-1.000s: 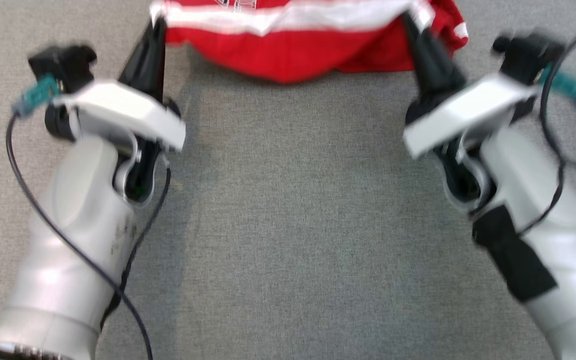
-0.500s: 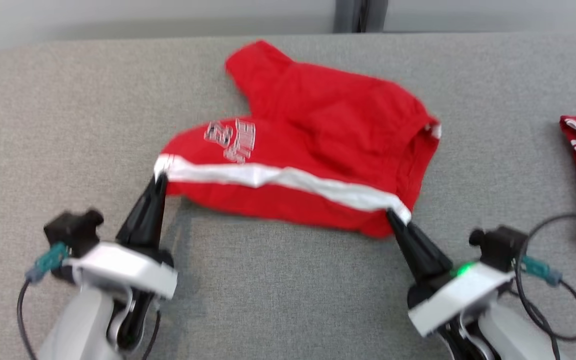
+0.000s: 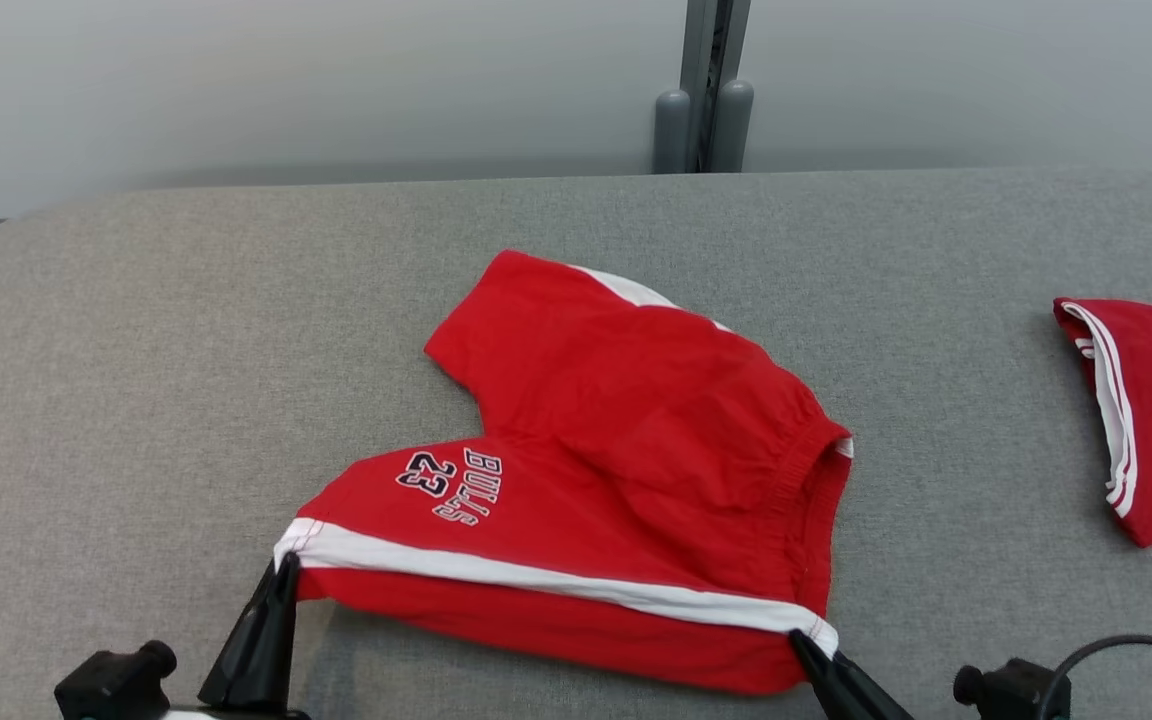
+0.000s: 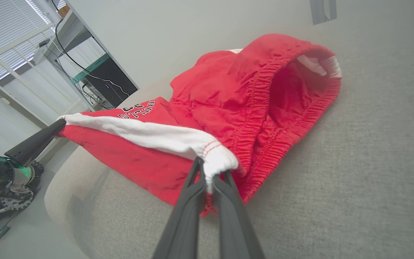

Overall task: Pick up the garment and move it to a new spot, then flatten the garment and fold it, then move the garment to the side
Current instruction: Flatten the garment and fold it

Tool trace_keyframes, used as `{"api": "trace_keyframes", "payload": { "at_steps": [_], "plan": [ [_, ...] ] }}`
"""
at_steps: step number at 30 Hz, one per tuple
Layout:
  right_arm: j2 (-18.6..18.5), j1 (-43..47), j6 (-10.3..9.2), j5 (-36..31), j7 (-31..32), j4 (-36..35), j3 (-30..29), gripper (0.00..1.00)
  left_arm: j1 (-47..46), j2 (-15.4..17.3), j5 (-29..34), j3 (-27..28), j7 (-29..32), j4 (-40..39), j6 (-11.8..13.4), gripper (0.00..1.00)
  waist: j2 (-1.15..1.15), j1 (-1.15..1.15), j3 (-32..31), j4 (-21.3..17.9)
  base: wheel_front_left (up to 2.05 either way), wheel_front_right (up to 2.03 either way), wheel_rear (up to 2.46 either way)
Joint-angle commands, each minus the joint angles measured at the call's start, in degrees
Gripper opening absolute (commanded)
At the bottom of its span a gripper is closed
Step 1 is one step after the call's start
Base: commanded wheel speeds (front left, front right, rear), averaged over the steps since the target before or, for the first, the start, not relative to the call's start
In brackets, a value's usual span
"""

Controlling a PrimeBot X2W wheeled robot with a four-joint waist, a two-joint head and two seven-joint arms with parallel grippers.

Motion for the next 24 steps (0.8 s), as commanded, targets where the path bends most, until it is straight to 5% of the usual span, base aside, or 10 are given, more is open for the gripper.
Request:
{"api": "trace_keyframes", "payload": {
  "at_steps": [1, 12, 24],
  "plan": [
    [-0.22, 1.97, 0.02, -0.08, -0.08, -0.76, -0.90, 0.00, 1.82, 0.19, -0.33, 0.41, 0.47, -1.81, 1.12, 0.00, 0.00, 0.00, -1.18, 0.07, 0.00, 0.00, 0.00],
    [-0.08, 5.47, 0.02, -1.17, 0.82, -3.49, -2.00, 0.00, 4.20, 1.63, -0.04, 0.39, 4.01, -10.77, 4.34, 0.00, 0.00, 0.00, -2.40, -0.48, 0.00, 0.00, 0.00],
    [3.92, -3.34, 0.02, -1.62, 3.97, -5.34, -7.63, 0.00, -13.57, 3.11, 1.81, -0.87, 8.41, -9.11, 2.14, 0.00, 0.00, 0.00, 5.02, -1.48, 0.00, 0.00, 0.00]
  ]
}}
